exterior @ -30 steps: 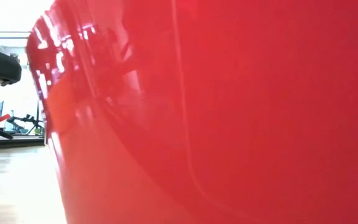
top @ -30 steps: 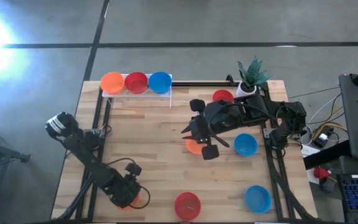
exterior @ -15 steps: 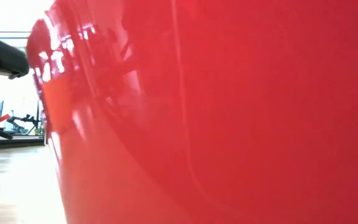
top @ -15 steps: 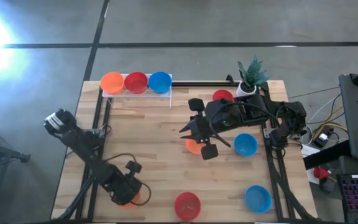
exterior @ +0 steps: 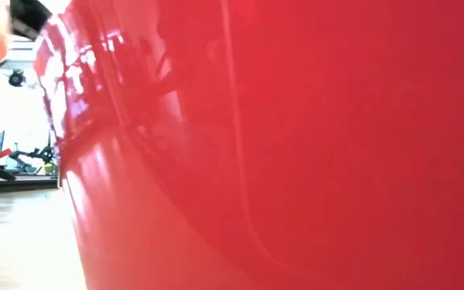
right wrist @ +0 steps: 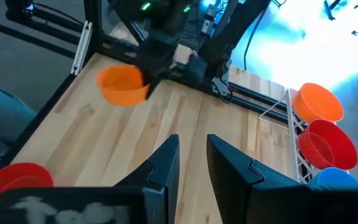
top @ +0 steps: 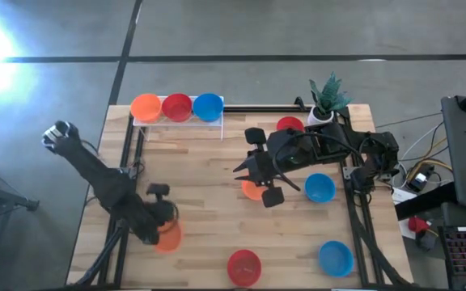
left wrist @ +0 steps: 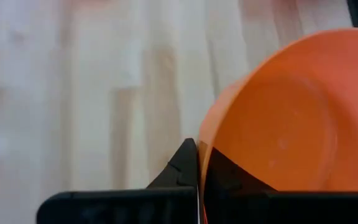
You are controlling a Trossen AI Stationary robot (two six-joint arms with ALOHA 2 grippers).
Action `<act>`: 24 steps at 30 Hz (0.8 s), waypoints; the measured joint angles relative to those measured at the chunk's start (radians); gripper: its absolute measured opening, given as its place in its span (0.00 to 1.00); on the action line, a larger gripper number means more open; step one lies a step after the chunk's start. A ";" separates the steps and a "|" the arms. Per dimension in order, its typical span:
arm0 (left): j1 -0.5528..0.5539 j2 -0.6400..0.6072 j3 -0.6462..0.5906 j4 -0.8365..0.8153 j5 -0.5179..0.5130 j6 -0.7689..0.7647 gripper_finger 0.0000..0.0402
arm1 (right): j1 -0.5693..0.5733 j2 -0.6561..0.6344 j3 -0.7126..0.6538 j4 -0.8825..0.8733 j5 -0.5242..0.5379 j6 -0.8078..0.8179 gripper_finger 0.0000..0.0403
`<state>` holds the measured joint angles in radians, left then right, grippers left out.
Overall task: Pick & Place Mini bowls
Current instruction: Stack the bottom orange bowl on top of the orange bowl on the shelf
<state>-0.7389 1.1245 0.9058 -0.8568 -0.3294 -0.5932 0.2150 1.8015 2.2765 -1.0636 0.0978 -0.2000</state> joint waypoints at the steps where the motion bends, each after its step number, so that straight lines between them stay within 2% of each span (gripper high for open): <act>1: 0.008 -0.031 0.004 -0.011 -0.026 -0.008 0.00 | 0.000 0.000 0.000 0.000 0.000 -0.006 0.20; 7: 0.118 -0.200 0.049 -0.101 -0.132 -0.060 0.00 | 0.000 0.000 0.000 0.000 0.000 -0.021 0.20; 14: 0.331 -0.336 0.133 -0.193 -0.267 -0.178 0.00 | 0.001 0.000 0.000 0.000 0.000 -0.021 0.20; 24: 0.680 -0.385 0.284 -0.193 -0.335 -0.150 0.00 | 0.001 -0.001 0.000 0.000 0.001 -0.069 0.20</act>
<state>-0.0593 0.7398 1.1901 -1.0495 -0.6647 -0.7429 0.2157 1.8008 2.2765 -1.0637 0.0990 -0.2686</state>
